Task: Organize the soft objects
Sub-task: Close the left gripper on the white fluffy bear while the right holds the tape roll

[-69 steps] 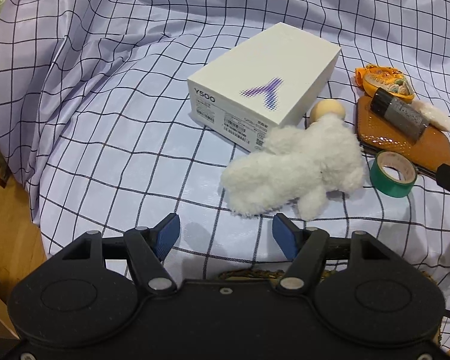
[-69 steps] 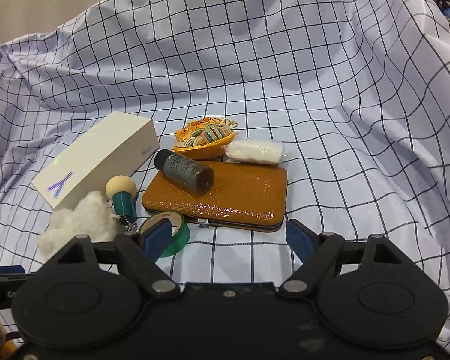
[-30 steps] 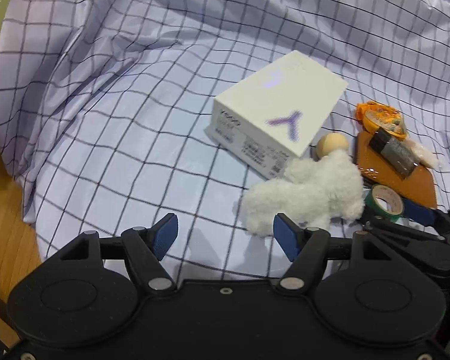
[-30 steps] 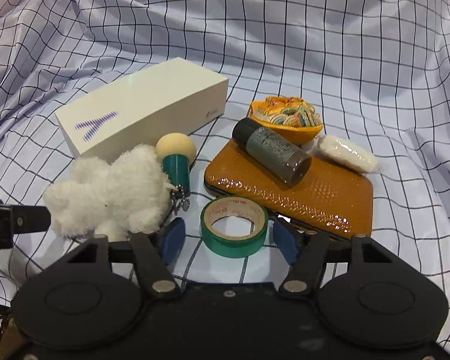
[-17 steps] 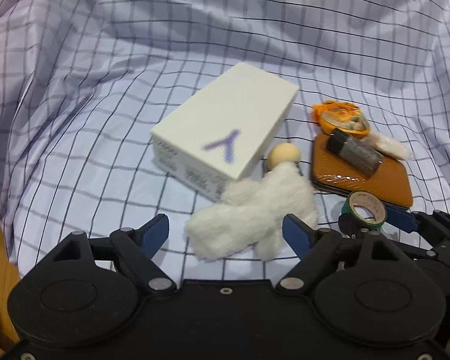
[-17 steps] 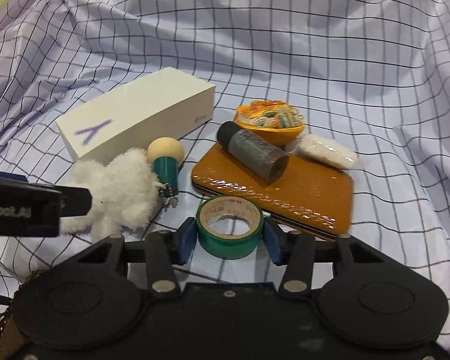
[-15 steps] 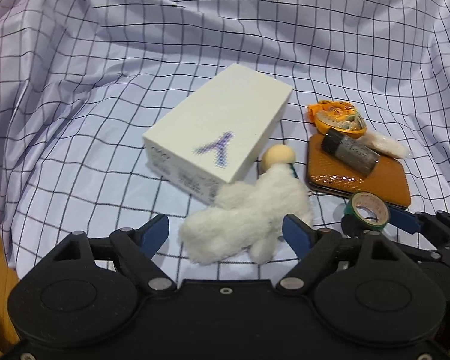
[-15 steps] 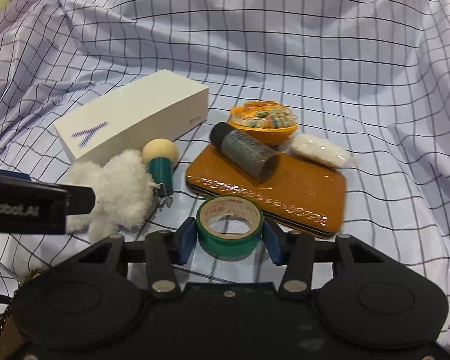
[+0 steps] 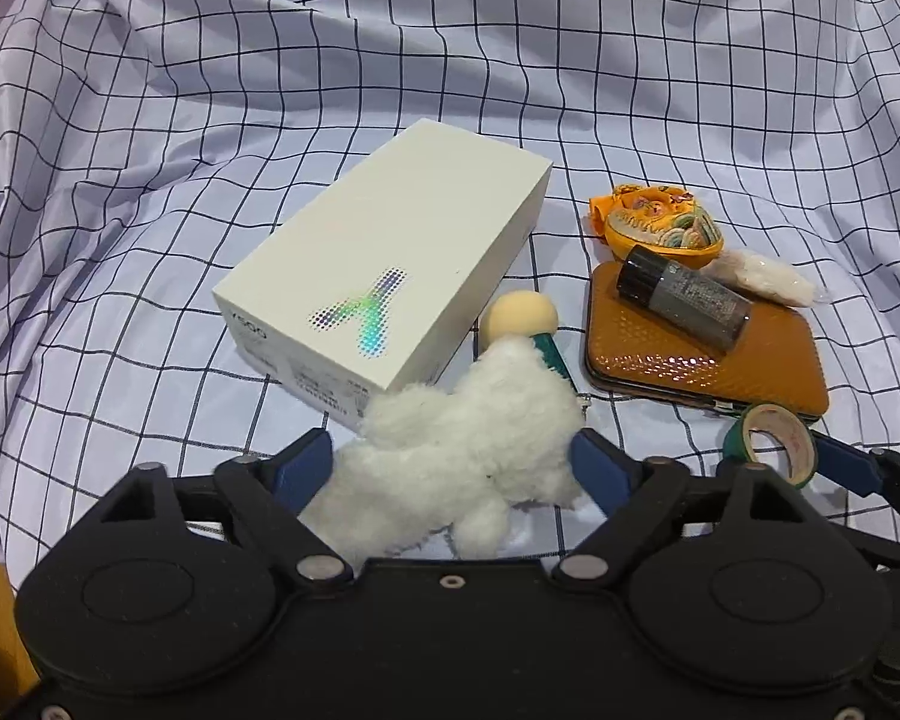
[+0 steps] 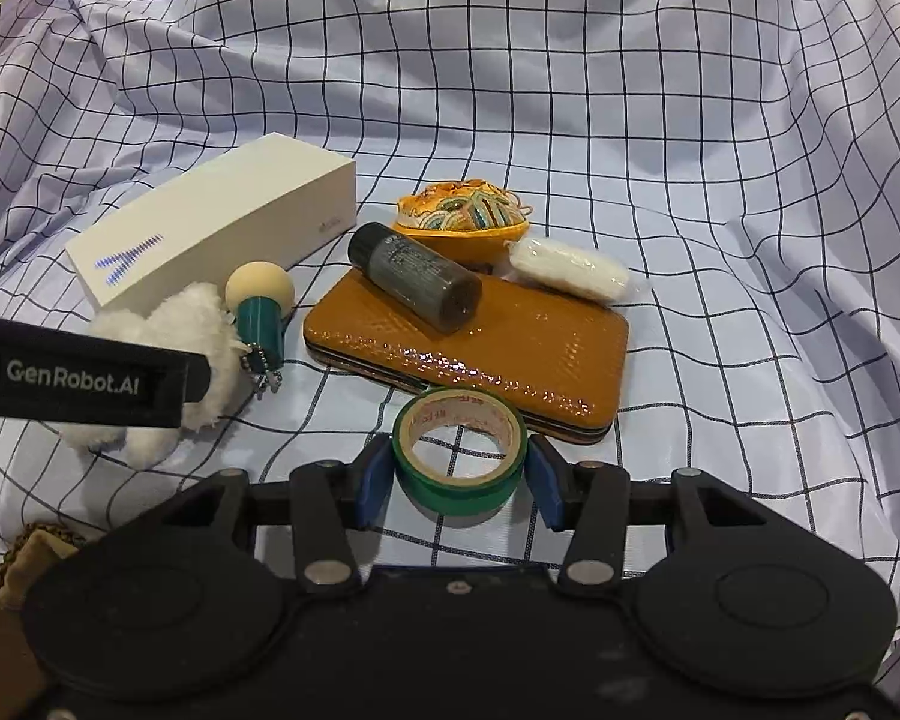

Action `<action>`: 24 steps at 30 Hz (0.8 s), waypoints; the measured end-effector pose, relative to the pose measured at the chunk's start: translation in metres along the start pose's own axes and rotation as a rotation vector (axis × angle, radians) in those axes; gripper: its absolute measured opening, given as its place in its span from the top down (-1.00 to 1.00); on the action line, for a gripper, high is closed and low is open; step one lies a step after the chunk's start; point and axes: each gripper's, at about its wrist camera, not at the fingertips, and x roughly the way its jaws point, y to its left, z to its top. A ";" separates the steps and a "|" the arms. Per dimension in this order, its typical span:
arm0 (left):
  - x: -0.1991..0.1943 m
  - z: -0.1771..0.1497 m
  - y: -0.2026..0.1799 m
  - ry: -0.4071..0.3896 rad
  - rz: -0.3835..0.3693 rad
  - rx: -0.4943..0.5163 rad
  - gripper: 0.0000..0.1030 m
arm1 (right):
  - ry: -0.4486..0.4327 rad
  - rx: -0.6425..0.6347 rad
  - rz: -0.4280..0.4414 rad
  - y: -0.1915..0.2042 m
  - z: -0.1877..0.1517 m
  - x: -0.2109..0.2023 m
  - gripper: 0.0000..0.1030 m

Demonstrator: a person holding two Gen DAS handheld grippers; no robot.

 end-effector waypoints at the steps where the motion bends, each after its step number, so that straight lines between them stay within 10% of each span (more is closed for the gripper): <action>1: 0.001 0.000 -0.001 0.001 0.001 0.001 -0.68 | 0.003 0.001 0.001 0.000 0.000 0.001 0.07; 15: 0.012 0.001 -0.006 0.011 0.014 0.014 -0.77 | 0.006 0.003 0.000 0.000 0.000 0.007 -0.06; 24: 0.001 -0.003 -0.004 -0.008 -0.005 0.000 -0.31 | 0.006 0.005 0.014 0.001 0.000 0.007 0.07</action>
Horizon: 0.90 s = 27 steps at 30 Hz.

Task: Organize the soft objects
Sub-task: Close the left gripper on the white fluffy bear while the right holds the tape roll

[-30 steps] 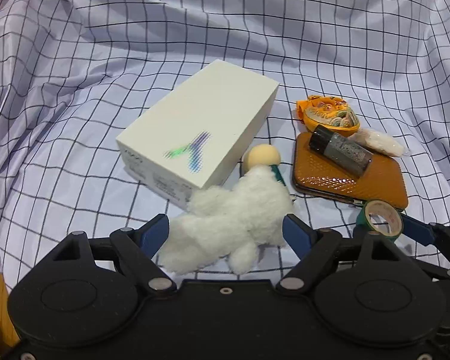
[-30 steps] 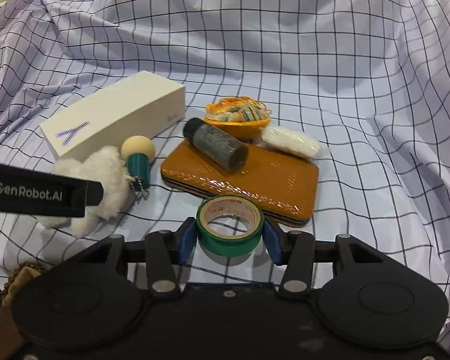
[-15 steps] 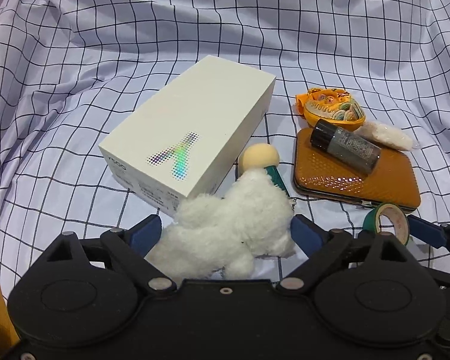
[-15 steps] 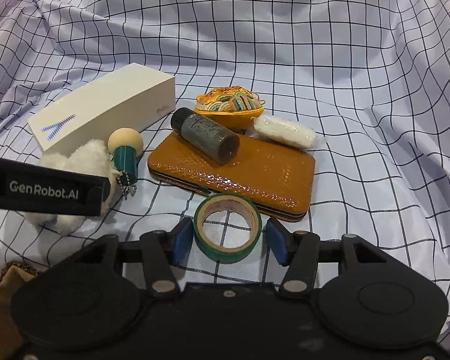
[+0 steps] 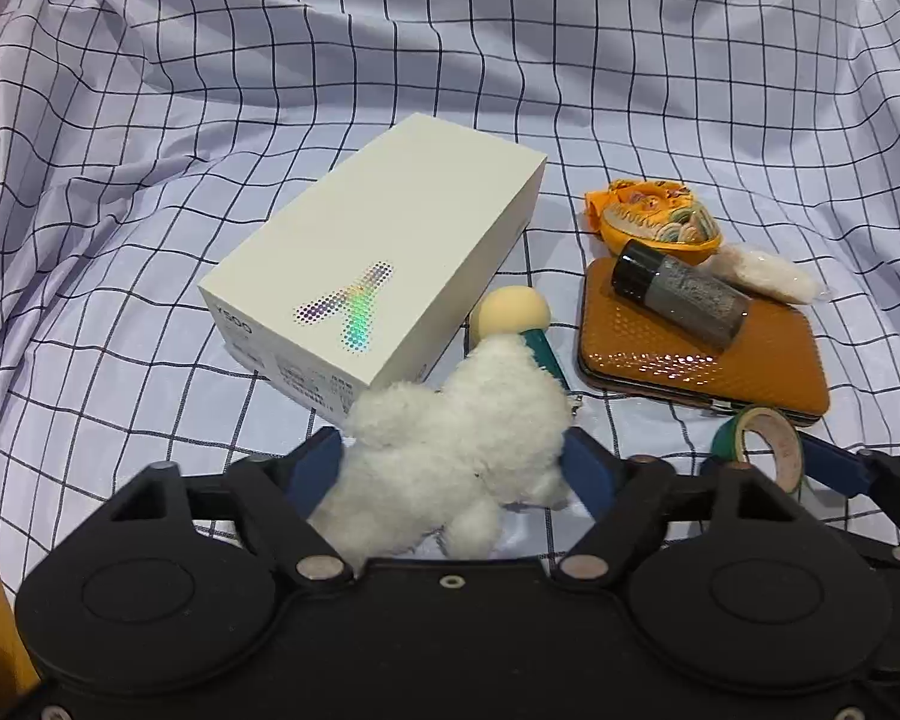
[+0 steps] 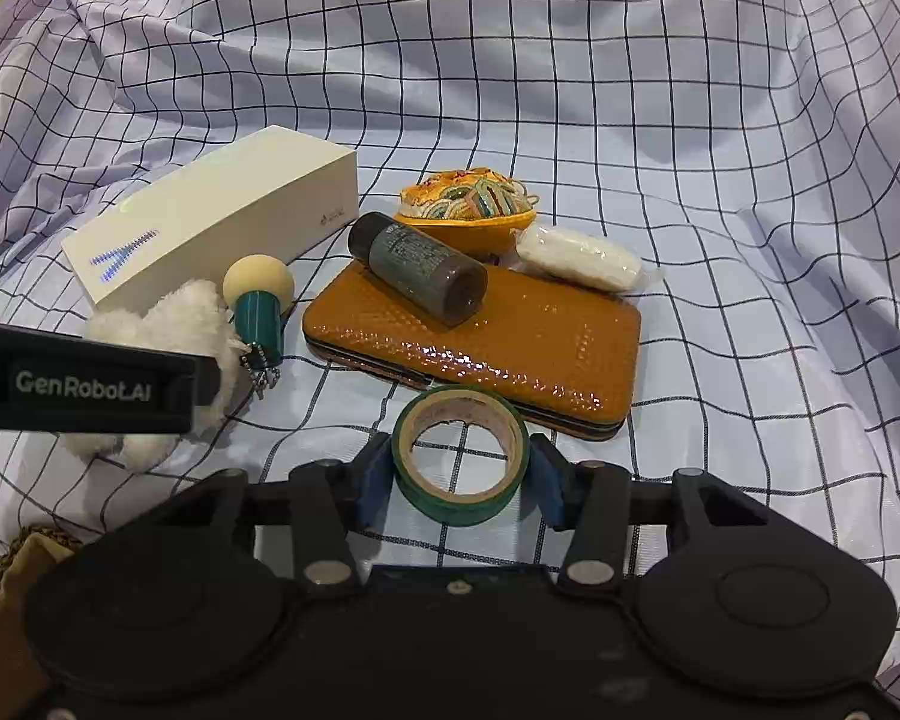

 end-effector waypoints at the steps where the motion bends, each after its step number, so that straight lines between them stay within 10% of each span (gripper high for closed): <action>1: -0.002 0.000 0.000 -0.005 -0.003 0.004 -0.20 | -0.001 -0.002 -0.003 0.001 0.000 0.000 0.07; 8: -0.013 -0.003 0.002 -0.018 -0.021 0.023 -0.13 | 0.003 0.008 0.007 0.000 -0.001 -0.002 0.07; 12: -0.021 -0.006 0.002 -0.043 -0.019 0.061 -0.54 | 0.005 0.010 0.011 0.001 -0.002 -0.003 0.07; 27: 0.010 -0.003 -0.008 0.006 0.008 0.196 -0.67 | 0.012 0.019 0.019 0.000 -0.002 0.000 0.07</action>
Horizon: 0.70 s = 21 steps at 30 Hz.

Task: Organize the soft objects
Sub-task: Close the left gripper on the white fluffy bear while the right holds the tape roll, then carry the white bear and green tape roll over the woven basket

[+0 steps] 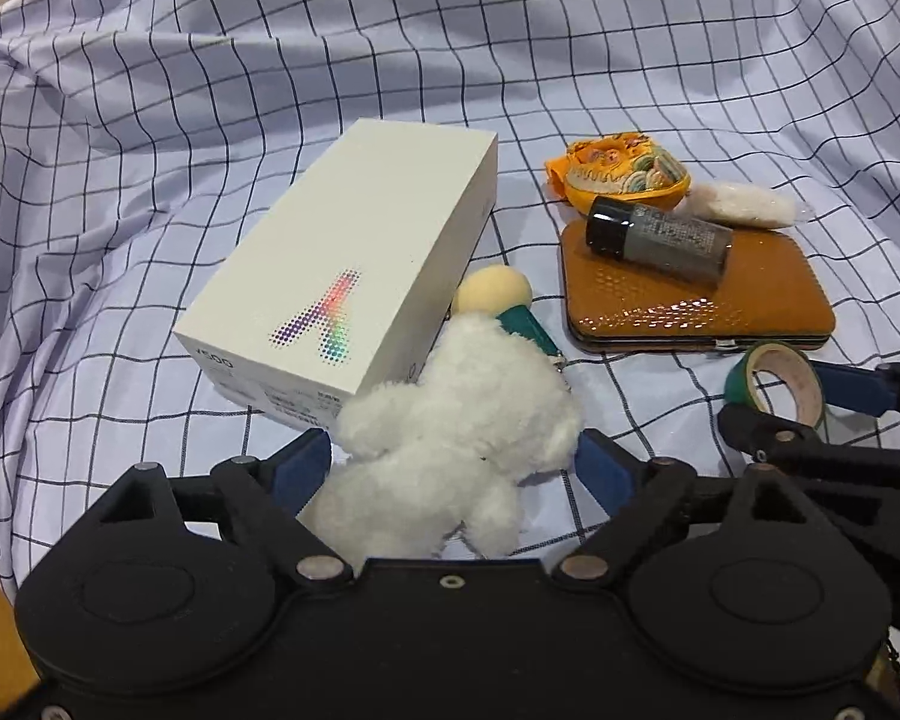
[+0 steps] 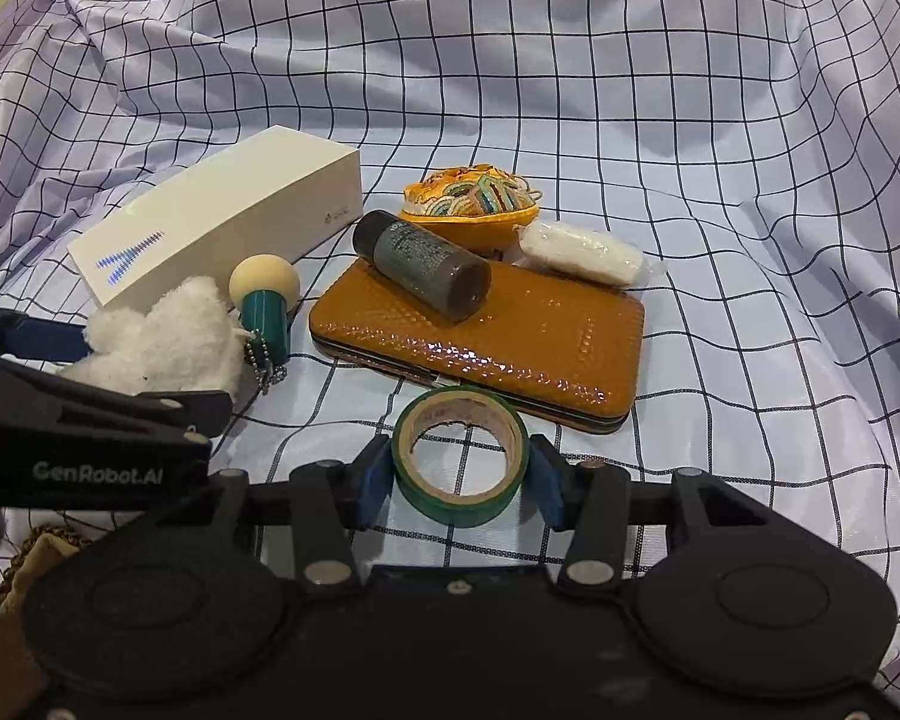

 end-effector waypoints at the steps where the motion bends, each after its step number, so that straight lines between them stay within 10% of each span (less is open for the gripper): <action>1: 0.002 0.000 0.001 0.007 -0.005 -0.007 -0.67 | 0.001 0.000 0.001 0.000 0.000 0.000 0.07; 21: -0.002 -0.010 0.013 0.011 -0.051 -0.095 -0.14 | 0.003 -0.007 -0.007 0.000 0.000 -0.003 0.07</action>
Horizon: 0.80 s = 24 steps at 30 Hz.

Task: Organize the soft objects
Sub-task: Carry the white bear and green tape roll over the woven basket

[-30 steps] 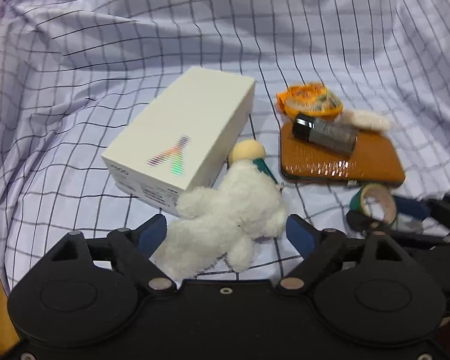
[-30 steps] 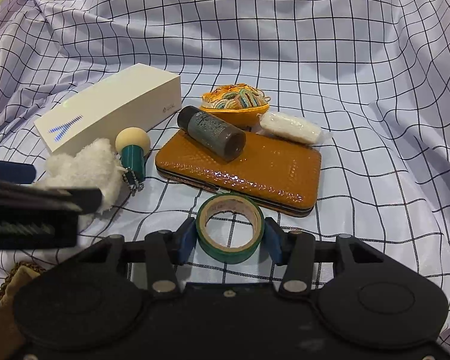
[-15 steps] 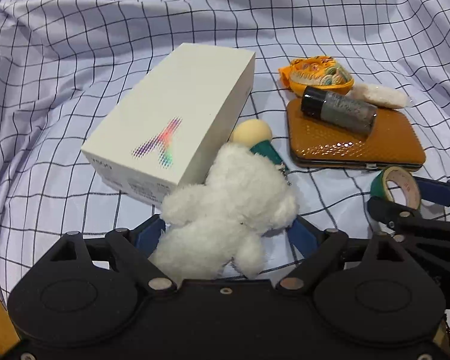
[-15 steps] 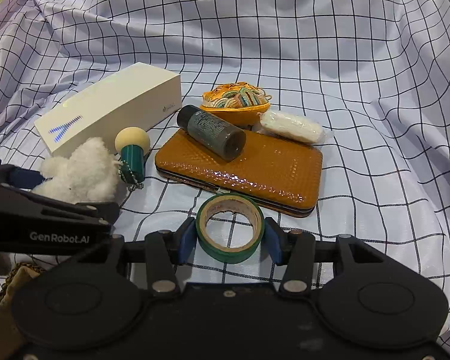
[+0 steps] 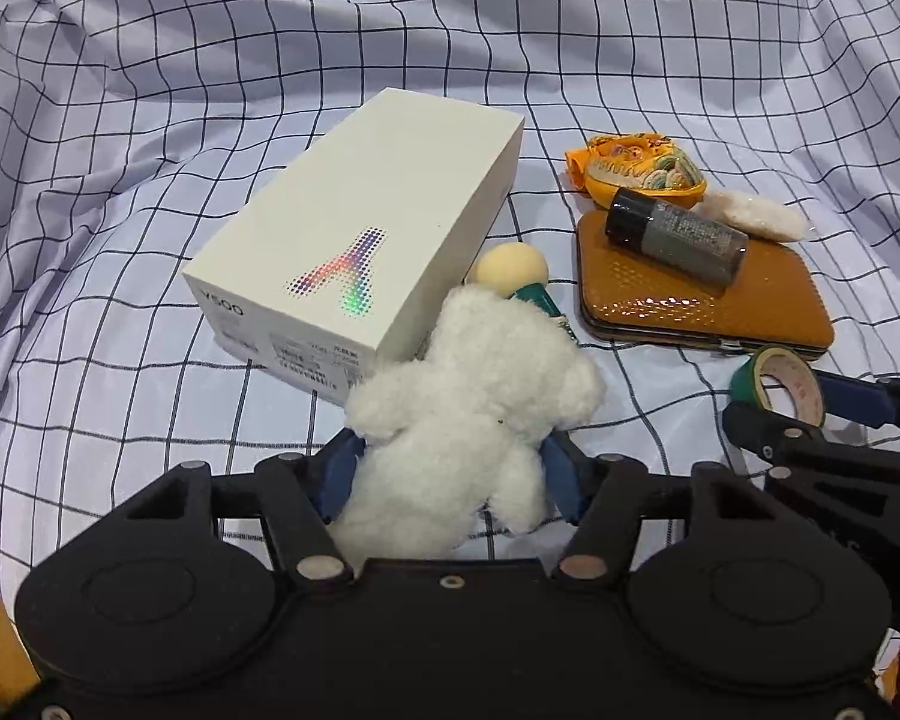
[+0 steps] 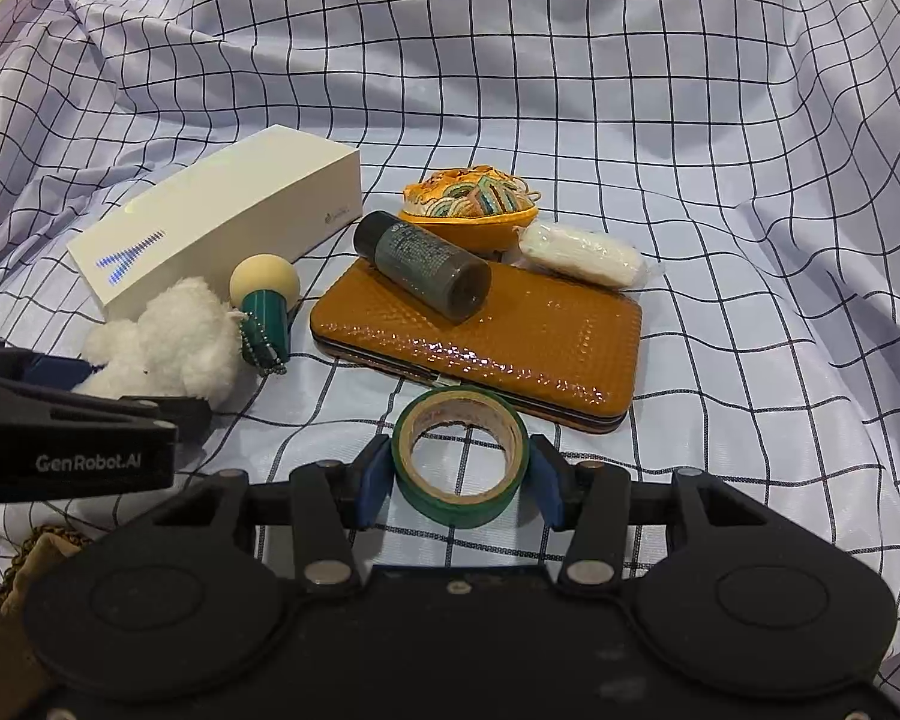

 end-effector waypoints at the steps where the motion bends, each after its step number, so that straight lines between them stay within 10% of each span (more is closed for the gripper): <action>1: -0.003 -0.001 0.000 -0.003 -0.004 -0.002 -0.14 | -0.002 -0.001 0.000 0.000 0.000 -0.002 0.07; 24: -0.104 -0.042 0.001 -0.141 -0.050 -0.037 -0.12 | -0.093 0.022 0.027 0.001 -0.026 -0.098 0.07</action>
